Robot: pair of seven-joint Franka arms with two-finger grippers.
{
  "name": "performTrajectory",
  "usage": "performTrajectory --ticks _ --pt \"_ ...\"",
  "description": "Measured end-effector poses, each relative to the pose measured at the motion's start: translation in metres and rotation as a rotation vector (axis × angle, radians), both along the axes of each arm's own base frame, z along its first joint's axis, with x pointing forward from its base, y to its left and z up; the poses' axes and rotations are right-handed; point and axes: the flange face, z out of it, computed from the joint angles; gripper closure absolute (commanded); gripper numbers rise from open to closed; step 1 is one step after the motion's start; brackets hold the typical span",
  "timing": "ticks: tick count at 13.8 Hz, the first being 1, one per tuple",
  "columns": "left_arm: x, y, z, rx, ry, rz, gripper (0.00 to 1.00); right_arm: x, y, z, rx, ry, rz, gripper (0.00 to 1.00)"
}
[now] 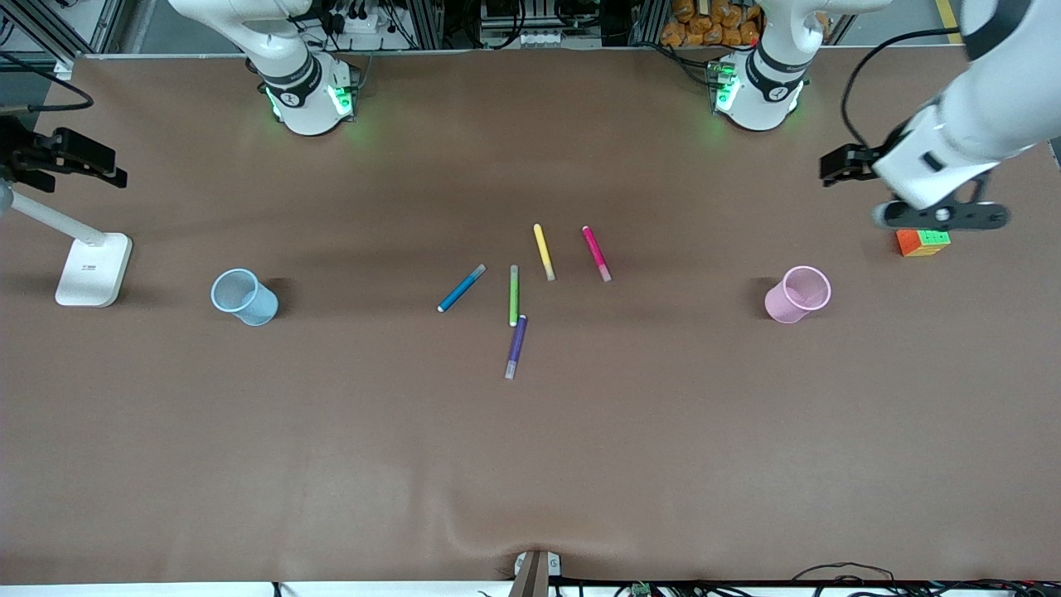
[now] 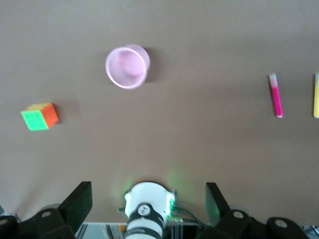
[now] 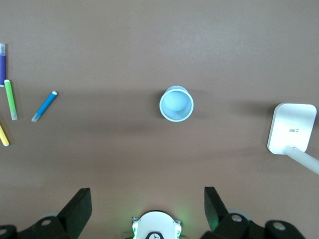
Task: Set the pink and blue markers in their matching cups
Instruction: 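Move the left gripper toward the markers in the table middle, then lower the left gripper onto the pink marker while the right gripper reaches out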
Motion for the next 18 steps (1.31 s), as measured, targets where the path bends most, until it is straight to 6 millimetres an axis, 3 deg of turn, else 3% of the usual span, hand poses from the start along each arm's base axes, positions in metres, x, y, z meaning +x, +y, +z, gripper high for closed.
performTrajectory --ticks 3,6,11,16,18 --pt "0.007 -0.039 -0.054 0.023 0.117 0.023 0.00 0.003 -0.001 -0.004 -0.001 0.006 -0.001 0.00" --pt "0.015 -0.062 -0.104 0.016 0.219 0.081 0.00 0.006 -0.004 -0.009 -0.002 0.012 -0.007 0.00" --pt "0.009 -0.101 -0.145 0.052 0.300 0.129 0.00 0.008 -0.006 -0.014 -0.003 0.020 -0.011 0.00" --pt "0.003 -0.141 -0.209 0.069 0.403 0.169 0.00 0.020 -0.010 -0.035 -0.004 0.047 -0.020 0.00" --pt "0.003 -0.157 -0.229 0.074 0.398 0.196 0.00 0.022 -0.011 -0.055 -0.003 0.067 -0.021 0.00"
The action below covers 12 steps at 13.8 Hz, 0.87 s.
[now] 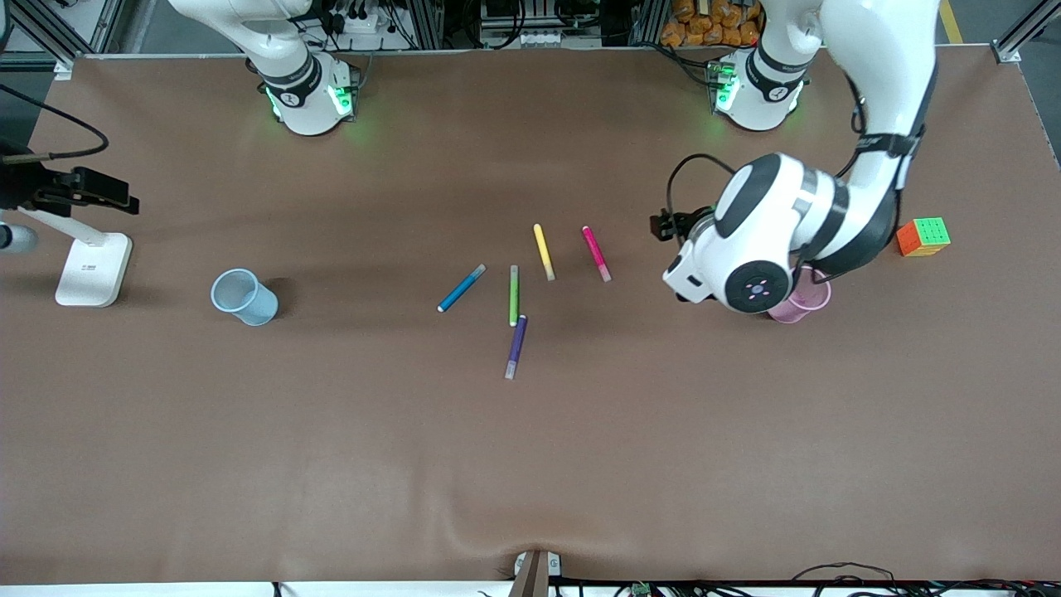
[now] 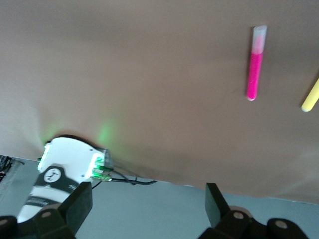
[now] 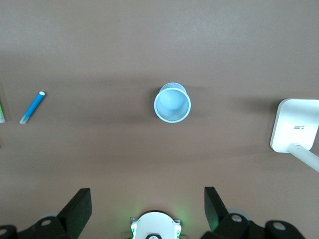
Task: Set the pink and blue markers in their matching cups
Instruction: 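Lower the left gripper onto the pink marker while the right gripper reaches out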
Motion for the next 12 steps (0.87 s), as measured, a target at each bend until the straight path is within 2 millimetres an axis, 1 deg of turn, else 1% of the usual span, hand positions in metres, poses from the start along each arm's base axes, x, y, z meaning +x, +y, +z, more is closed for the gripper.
performTrajectory --ticks 2,3,5,8,10,11,12 --pt "-0.005 -0.024 -0.021 0.027 -0.018 0.016 0.00 0.001 0.000 -0.027 0.001 0.023 -0.002 0.00" --pt "-0.007 -0.035 -0.032 0.037 -0.024 0.021 0.00 0.001 0.000 -0.033 0.002 0.031 -0.002 0.00" --pt "-0.009 -0.046 -0.053 0.052 -0.024 0.039 0.00 0.001 0.000 -0.035 0.002 0.035 -0.001 0.00" --pt "-0.011 -0.052 -0.080 0.039 0.024 0.089 0.00 0.000 0.003 -0.035 0.002 0.037 0.000 0.00" --pt "-0.013 -0.058 -0.096 0.035 0.039 0.107 0.07 -0.002 0.008 -0.036 -0.013 0.058 -0.052 0.00" --pt "-0.015 -0.061 -0.103 0.031 0.043 0.116 0.13 -0.004 0.013 -0.038 -0.027 0.077 -0.097 0.00" --pt "-0.015 -0.064 -0.110 0.029 0.043 0.121 0.15 -0.005 0.022 -0.039 -0.043 0.095 -0.139 0.00"
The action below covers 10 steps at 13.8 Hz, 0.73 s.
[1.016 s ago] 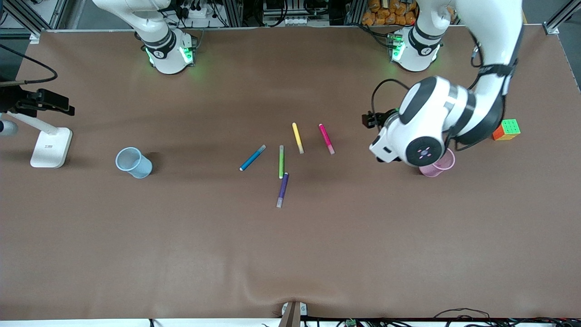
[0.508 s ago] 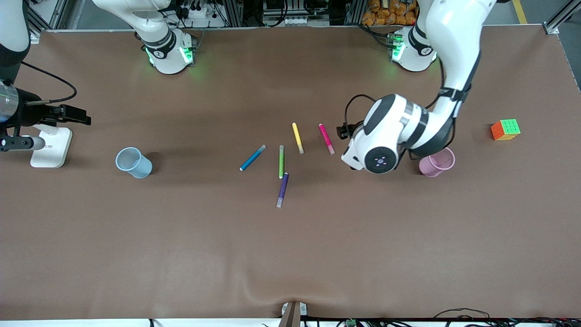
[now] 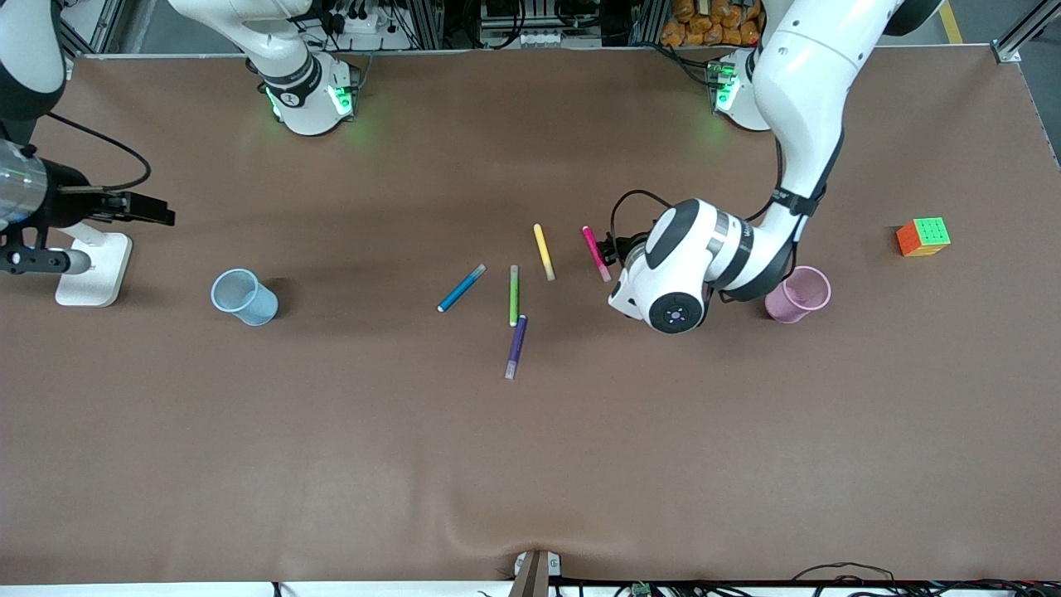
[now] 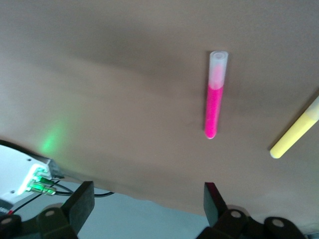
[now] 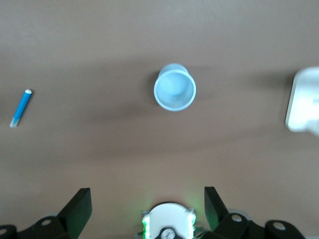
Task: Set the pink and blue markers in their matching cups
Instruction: 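Lower the left gripper onto the pink marker while the right gripper reaches out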
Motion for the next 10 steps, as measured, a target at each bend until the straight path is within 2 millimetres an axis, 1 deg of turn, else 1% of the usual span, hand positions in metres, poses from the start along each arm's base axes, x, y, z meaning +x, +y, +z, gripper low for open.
performTrajectory --ticks 3,4,6,7,9,10 --pt "-0.001 -0.010 -0.021 -0.010 -0.014 0.024 0.17 -0.004 0.040 -0.004 -0.051 0.039 -0.092 0.00" --pt "-0.001 -0.013 -0.025 -0.014 -0.017 0.045 0.20 -0.006 0.048 -0.010 -0.063 0.055 -0.124 0.00" --pt "0.000 -0.018 -0.033 -0.018 -0.025 0.081 0.22 -0.010 0.061 -0.025 -0.086 0.088 -0.188 0.00" --pt "0.001 -0.020 -0.037 -0.021 -0.029 0.105 0.26 -0.012 0.070 -0.030 -0.103 0.097 -0.217 0.00" --pt "0.003 -0.022 -0.046 -0.024 -0.043 0.136 0.28 -0.015 0.091 -0.032 -0.133 0.097 -0.258 0.00" --pt "0.005 -0.022 -0.051 -0.026 -0.049 0.144 0.29 -0.016 0.099 -0.033 -0.140 0.092 -0.265 0.00"
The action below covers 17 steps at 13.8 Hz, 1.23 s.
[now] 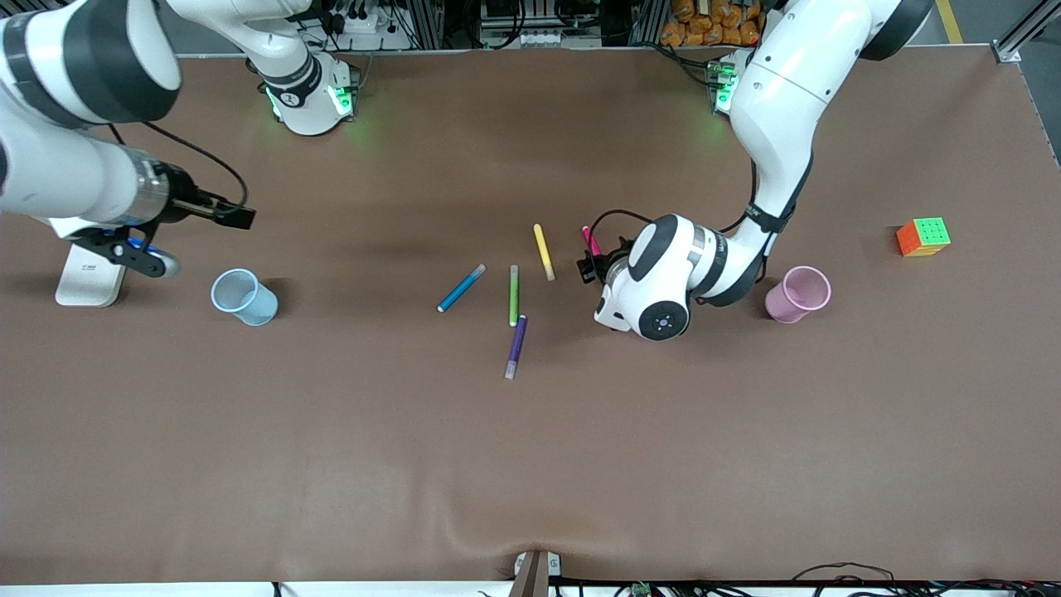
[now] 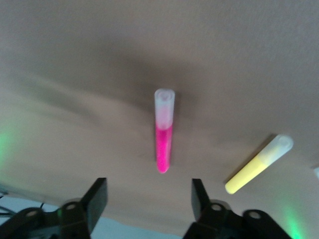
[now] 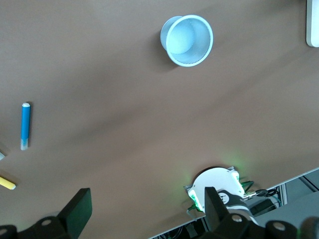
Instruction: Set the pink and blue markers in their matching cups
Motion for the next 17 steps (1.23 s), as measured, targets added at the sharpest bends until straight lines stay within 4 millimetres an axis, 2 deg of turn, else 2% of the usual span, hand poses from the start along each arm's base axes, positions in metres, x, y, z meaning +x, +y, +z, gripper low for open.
performTrajectory --ticks 4,7,11,15,17 --pt "0.003 0.005 -0.021 0.008 -0.008 0.023 0.36 0.004 0.005 0.001 0.000 -0.036 -0.006 0.00" --pt "0.005 0.006 -0.027 0.009 -0.017 0.033 0.39 0.007 0.011 -0.001 0.001 -0.068 -0.012 0.00" --pt "0.005 0.008 -0.032 0.014 -0.014 0.038 0.43 0.002 0.052 -0.027 -0.030 -0.100 -0.060 0.00" --pt "0.007 0.009 -0.036 0.014 -0.022 0.046 0.47 -0.010 0.084 -0.047 -0.063 -0.102 -0.106 0.00" --pt "0.007 0.009 -0.040 0.014 -0.026 0.050 0.59 -0.019 0.108 -0.060 -0.083 -0.113 -0.140 0.00"
